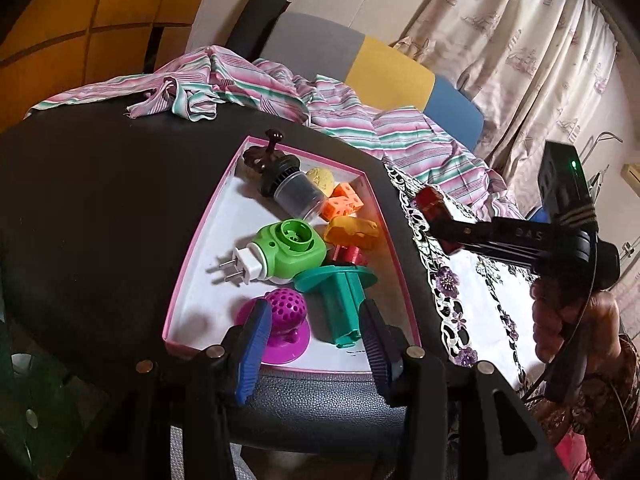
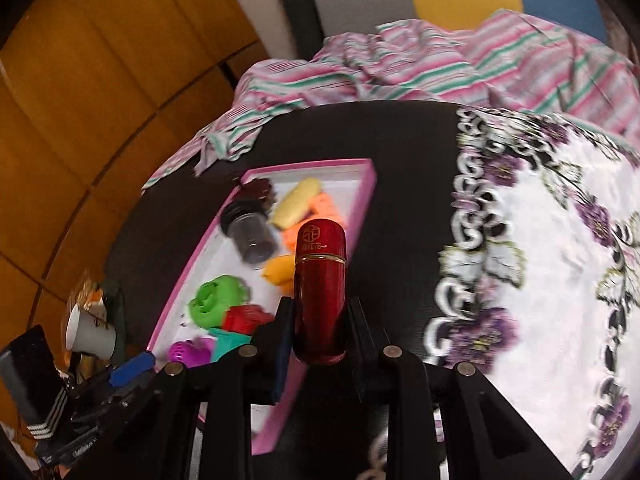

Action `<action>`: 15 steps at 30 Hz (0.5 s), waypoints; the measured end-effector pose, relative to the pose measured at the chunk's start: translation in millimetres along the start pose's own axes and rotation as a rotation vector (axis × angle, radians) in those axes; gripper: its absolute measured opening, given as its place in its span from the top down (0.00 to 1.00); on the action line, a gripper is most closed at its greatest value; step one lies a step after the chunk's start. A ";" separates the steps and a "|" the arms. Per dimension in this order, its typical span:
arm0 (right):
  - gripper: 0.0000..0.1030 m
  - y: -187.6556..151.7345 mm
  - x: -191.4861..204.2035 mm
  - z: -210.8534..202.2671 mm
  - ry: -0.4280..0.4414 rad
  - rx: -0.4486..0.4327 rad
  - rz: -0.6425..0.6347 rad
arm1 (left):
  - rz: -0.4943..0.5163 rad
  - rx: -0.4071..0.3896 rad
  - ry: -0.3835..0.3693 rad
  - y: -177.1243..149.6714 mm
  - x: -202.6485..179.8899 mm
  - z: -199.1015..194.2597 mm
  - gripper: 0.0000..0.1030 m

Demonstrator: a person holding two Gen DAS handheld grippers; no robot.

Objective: Organize rigid objects
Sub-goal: 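Lower the magenta ball into the tray and open the left tool, then lower the red lipstick tube into the tray and open the right tool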

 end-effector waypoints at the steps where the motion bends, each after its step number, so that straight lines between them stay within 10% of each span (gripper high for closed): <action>1: 0.75 -0.7 8.0 2.4 -0.001 0.001 -0.016 | -0.006 -0.003 -0.006 -0.3 1.3 -0.9 0.53; 15: 0.75 -10.6 87.8 34.5 -0.006 0.033 -0.175 | -0.040 -0.002 0.056 -1.3 23.0 -12.2 0.49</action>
Point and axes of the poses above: each gripper's, at about its wrist camera, not at the fingertips, and z roughly the way its jaws point, x to its left, y to its top, the point moved 4 cm from there along z, roughly the way its jaws point, and after that the axes turned 8 degrees about z, right-handed, at the moved point
